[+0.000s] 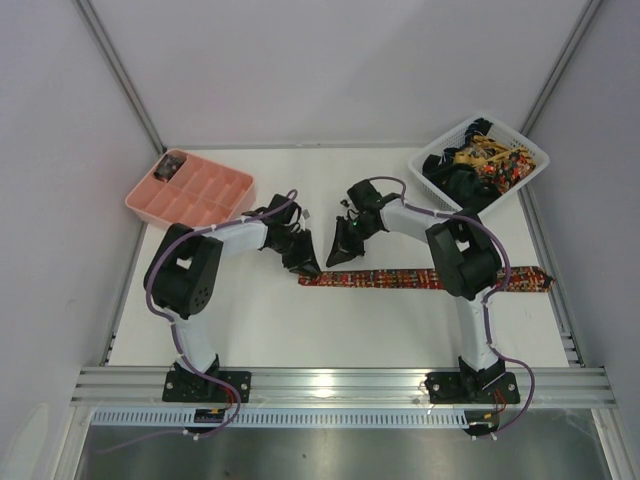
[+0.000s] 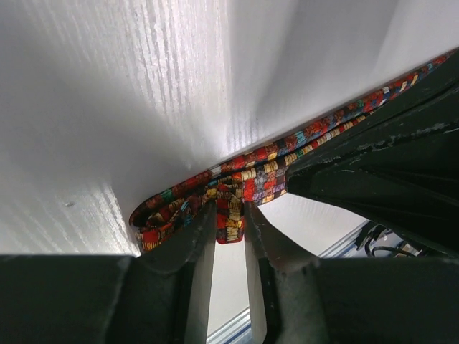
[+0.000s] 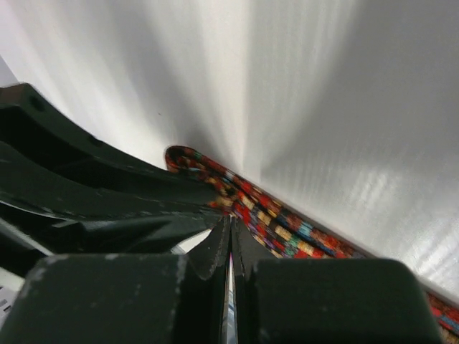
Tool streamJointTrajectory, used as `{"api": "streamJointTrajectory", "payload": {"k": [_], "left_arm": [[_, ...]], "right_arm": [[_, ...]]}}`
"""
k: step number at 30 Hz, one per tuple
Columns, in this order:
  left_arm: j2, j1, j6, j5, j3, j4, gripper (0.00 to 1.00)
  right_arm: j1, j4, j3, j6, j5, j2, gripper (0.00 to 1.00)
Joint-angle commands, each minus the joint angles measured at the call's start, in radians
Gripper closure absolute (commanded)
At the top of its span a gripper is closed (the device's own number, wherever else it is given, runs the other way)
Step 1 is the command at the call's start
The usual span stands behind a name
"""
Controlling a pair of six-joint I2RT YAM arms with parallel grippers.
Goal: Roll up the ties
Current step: Roll the tie
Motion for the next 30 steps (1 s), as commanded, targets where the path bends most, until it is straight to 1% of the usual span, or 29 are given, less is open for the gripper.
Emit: {"api": "streamJointTrajectory", "payload": {"k": [1,3,5,10,14,16,20,26,30], "left_arm": [[-0.004,-0.007,0.021,0.022,-0.032,0.084,0.71],[-0.016,-0.007,0.017,0.021,-0.066,0.122,0.7],[-0.018,-0.007,0.009,0.038,-0.092,0.147,0.68],[-0.039,-0.007,-0.009,0.045,-0.143,0.229,0.69],[-0.055,-0.007,0.018,0.029,-0.153,0.228,0.69],[-0.065,-0.007,0.026,0.021,-0.164,0.233,0.68],[-0.072,-0.007,0.032,0.012,-0.176,0.243,0.67],[-0.067,-0.007,0.029,0.018,-0.175,0.251,0.68],[-0.072,-0.007,0.034,0.015,-0.166,0.246,0.67]], "right_arm": [[0.0,-0.053,0.122,-0.039,-0.054,0.038,0.96],[0.005,-0.098,0.183,-0.047,-0.079,0.079,0.96],[0.01,-0.113,0.203,-0.039,-0.093,0.093,0.96],[0.007,-0.09,0.171,-0.004,-0.131,0.09,0.96],[0.005,-0.133,0.191,-0.031,-0.168,0.121,0.96],[0.008,-0.159,0.197,-0.044,-0.182,0.135,0.96],[0.028,-0.2,0.199,-0.07,-0.176,0.146,0.96],[0.059,-0.2,0.182,-0.09,-0.176,0.165,0.96],[0.054,-0.19,0.166,-0.094,-0.142,0.167,0.96]]}}
